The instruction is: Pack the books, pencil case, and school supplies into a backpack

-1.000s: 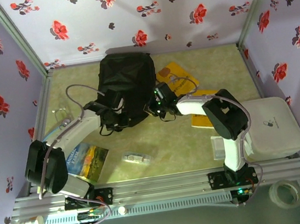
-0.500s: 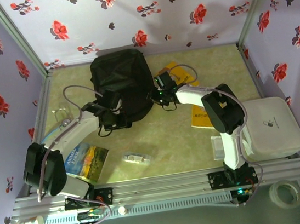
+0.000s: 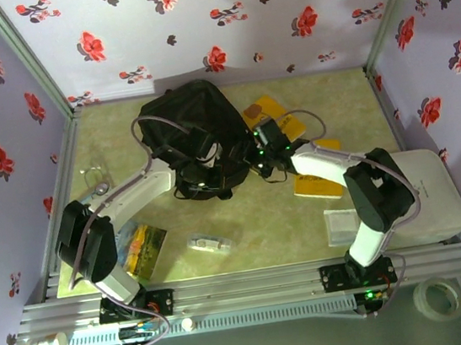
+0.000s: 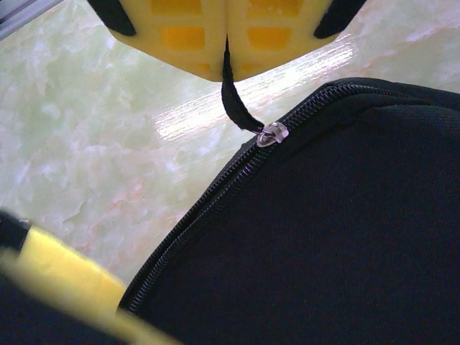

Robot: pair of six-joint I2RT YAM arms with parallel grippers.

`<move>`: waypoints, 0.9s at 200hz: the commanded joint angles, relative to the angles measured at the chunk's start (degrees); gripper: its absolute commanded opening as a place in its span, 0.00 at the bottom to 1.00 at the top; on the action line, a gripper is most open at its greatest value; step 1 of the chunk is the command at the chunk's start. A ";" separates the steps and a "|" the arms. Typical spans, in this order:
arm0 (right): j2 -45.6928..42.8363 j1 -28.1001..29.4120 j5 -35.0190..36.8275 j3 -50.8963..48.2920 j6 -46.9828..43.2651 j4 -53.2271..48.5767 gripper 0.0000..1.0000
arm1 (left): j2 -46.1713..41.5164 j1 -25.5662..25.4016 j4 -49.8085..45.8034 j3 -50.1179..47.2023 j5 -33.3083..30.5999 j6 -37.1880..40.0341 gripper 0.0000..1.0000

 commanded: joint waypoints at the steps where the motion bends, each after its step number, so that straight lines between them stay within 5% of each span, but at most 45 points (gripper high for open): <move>1: 3.18 1.83 0.31 1.27 3.47 -1.33 0.69 | 0.53 -0.26 -1.19 1.16 0.91 1.28 0.00; 17: 4.81 2.14 1.65 2.59 2.72 -3.09 0.64 | 0.10 -0.21 -1.28 0.55 0.60 1.12 0.00; 81: 5.47 2.02 10.66 3.41 1.10 -6.63 0.18 | -0.79 0.14 -7.16 -1.32 -5.76 -1.16 0.00; 180: 4.30 1.93 16.02 2.46 0.93 -6.19 0.09 | -0.60 1.41 -14.23 -2.87 -11.23 -5.14 0.00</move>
